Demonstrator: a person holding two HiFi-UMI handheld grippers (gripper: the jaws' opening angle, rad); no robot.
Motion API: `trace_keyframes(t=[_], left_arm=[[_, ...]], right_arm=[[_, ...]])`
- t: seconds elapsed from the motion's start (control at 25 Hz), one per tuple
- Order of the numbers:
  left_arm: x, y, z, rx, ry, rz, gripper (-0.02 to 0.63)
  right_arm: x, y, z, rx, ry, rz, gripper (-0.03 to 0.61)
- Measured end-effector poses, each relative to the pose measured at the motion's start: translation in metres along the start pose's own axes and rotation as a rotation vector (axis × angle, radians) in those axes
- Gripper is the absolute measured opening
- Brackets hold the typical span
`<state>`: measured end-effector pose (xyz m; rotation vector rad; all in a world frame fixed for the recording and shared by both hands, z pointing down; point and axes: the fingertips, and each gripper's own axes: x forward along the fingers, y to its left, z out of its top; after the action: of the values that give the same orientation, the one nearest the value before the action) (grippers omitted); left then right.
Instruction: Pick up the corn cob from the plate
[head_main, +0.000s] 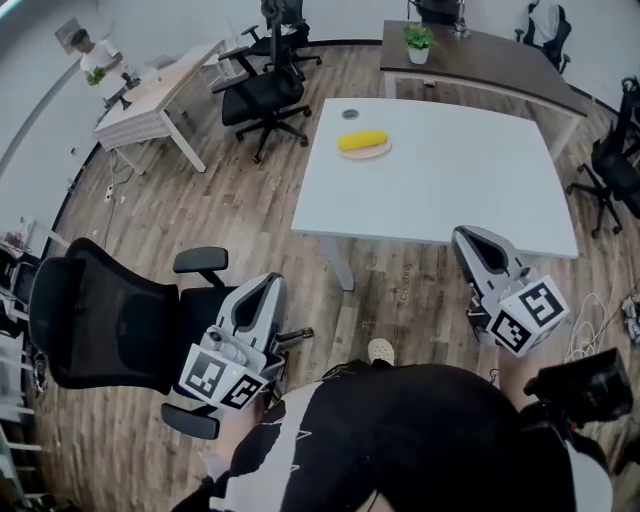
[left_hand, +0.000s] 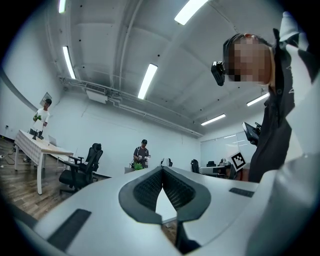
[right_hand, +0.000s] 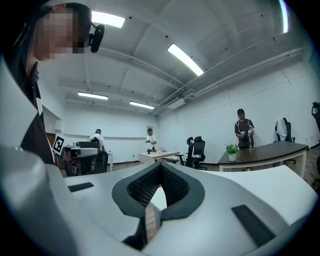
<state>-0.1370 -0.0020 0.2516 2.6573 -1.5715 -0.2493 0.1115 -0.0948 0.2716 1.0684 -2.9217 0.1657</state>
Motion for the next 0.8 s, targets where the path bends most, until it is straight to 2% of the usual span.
trace_keyframes(t=[0.4,0.64,0.8], left_arm=[[0.1,0.057,-0.007,-0.01,-0.021,0.037,0.014],[0.132,0.077,-0.014,-0.021,-0.03,0.053,0.014],[0.146,0.082,-0.02,-0.029,-0.008,0.051,0.014]], right_arm=[[0.092,-0.081,0.009,-0.045,0.054,0.062,0.014],[0.127,-0.108,0.007,-0.049,0.061,0.091,0.014],[0.143,-0.117,0.007,-0.014,0.044,0.118,0.014]])
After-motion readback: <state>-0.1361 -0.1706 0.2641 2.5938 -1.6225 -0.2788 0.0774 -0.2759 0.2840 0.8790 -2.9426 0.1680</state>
